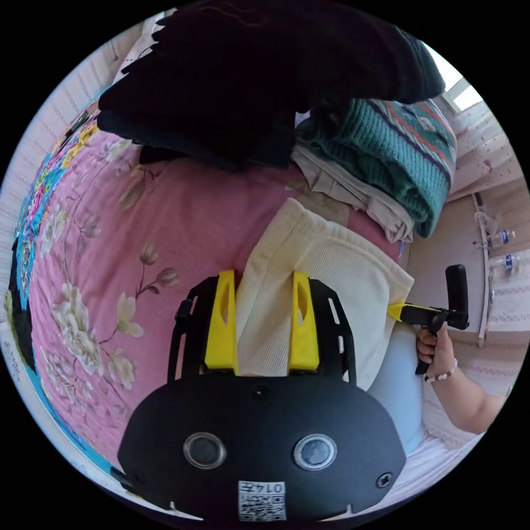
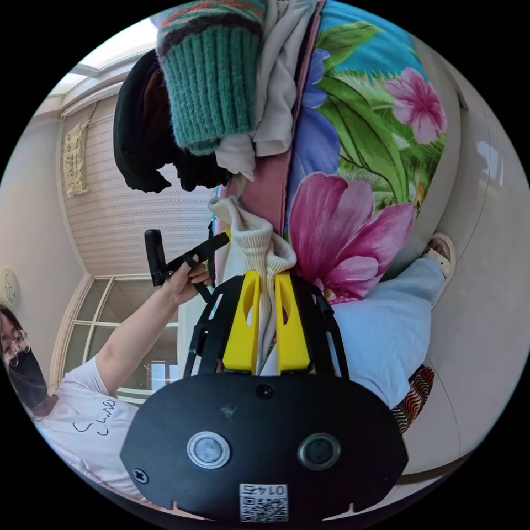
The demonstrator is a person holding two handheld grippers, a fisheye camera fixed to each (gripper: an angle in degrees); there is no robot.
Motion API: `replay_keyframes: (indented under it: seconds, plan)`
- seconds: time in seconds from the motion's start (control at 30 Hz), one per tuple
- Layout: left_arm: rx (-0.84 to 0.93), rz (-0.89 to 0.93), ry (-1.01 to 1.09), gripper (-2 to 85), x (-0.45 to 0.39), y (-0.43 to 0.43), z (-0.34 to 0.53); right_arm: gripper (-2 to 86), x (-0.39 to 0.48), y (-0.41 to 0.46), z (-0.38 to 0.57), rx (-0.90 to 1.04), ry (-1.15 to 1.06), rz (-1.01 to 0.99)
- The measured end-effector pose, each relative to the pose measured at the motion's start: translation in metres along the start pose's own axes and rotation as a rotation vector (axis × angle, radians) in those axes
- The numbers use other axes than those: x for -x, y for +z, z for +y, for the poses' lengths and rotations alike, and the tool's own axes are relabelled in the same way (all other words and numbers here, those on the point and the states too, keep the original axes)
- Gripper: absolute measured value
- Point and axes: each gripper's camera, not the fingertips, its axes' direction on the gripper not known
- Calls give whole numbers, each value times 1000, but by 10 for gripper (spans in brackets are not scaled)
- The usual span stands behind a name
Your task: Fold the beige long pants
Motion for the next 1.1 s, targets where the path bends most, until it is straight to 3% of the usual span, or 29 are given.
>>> replay_keyframes:
  seconds: [0.17, 0.37, 0.6, 0.77, 0.87, 1.0, 1.1]
  plan:
    - [-40, 6, 91, 57, -4, -8, 19, 34, 2, -6, 2, 4, -15, 22]
    - [-131, 75, -18, 48, 14, -39, 64, 31, 7, -8, 20, -9, -50, 30]
    - [-289, 135, -75, 48, 53, -123, 155, 31, 74, -4, 85, -27, -424, -155]
    - [-521, 188, -193, 50, 101, -196, 271, 34, 175, 60, 157, 253, -733, -355]
    - [-615, 181, -358, 57, 135, -230, 371, 40, 230, 139, 222, 542, -898, -394]
    - [-520, 91, -660, 37, 169, -224, 523, 55, 247, 266, 335, 867, -1047, -266]
    - [-482, 103, -907, -2, 173, -208, 630, 48, 231, 337, 400, 1076, -1041, -86]
